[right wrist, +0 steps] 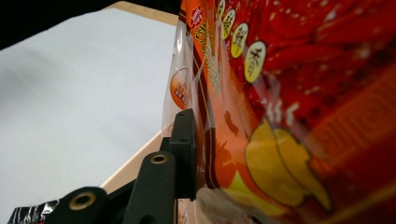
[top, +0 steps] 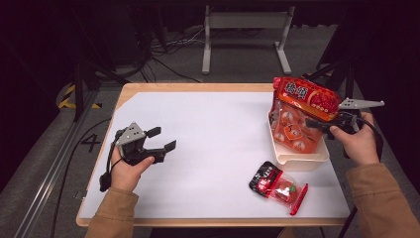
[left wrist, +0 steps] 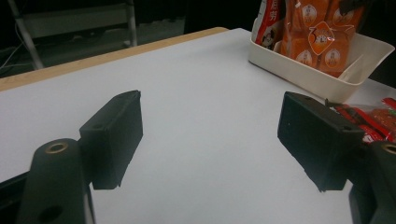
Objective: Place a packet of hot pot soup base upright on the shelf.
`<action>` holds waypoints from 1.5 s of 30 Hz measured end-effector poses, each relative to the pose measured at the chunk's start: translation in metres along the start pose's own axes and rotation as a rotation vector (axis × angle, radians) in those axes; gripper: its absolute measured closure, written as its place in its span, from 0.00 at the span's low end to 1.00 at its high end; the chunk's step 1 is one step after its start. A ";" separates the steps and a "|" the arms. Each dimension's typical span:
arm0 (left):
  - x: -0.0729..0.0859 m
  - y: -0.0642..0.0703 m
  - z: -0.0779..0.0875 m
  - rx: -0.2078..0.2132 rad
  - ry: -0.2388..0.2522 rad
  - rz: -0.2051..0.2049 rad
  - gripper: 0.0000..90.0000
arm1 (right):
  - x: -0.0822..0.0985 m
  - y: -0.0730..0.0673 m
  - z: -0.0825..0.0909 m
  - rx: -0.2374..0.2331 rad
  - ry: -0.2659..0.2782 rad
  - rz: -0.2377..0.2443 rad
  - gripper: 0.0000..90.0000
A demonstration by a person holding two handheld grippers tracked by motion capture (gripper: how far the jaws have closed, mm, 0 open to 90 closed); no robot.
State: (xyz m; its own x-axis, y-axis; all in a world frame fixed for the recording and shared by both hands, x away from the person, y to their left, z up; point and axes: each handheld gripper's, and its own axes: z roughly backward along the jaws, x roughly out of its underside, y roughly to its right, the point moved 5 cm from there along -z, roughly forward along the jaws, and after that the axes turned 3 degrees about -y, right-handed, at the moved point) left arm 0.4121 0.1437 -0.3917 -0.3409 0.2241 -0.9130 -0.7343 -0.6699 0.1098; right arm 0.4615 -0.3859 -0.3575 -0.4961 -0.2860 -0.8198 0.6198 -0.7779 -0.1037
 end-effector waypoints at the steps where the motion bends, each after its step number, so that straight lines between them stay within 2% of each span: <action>1: 0.000 0.001 -0.001 0.006 -0.001 0.002 0.26 | 0.000 0.002 0.000 -0.004 0.003 -0.007 0.78; 3: 0.000 0.002 -0.001 0.005 0.002 -0.002 0.26 | -0.001 0.004 0.001 -0.015 0.013 0.004 0.78; 7: 0.000 -0.001 0.000 0.004 0.005 0.003 0.25 | -0.004 0.001 0.003 0.000 0.015 0.039 0.76; 12: 0.003 0.000 0.000 0.011 0.004 0.016 0.25 | -0.005 -0.001 0.004 0.036 0.017 0.049 0.73; 16: 0.003 0.000 0.000 0.006 0.006 0.007 0.24 | -0.006 0.000 0.009 0.068 0.035 0.046 0.69; 20: 0.004 0.000 -0.001 0.005 -0.002 0.009 0.24 | -0.006 0.001 0.016 0.089 0.059 0.030 0.54; 26: 0.005 0.001 -0.003 0.007 -0.004 0.009 0.23 | -0.004 0.003 0.029 0.137 0.089 0.027 0.42; 29: 0.005 0.001 -0.003 0.009 -0.004 0.009 0.23 | -0.002 0.001 0.035 0.188 0.085 0.054 0.38; 34: 0.004 0.002 -0.004 0.014 -0.006 0.009 0.23 | 0.001 -0.001 0.049 0.210 0.104 0.032 0.37; 40: 0.001 0.005 -0.008 0.029 -0.007 -0.001 0.23 | 0.006 -0.013 0.067 0.252 0.108 0.038 0.36; 45: 0.000 0.006 -0.010 0.037 -0.003 -0.004 0.23 | 0.007 -0.033 0.082 0.262 0.138 0.048 0.35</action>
State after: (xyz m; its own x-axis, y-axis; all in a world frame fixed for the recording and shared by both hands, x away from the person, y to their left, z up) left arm 0.4131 0.1330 -0.3953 -0.3397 0.2291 -0.9122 -0.7572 -0.6419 0.1207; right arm 0.3879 -0.4078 -0.3133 -0.3716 -0.2615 -0.8908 0.4540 -0.8881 0.0713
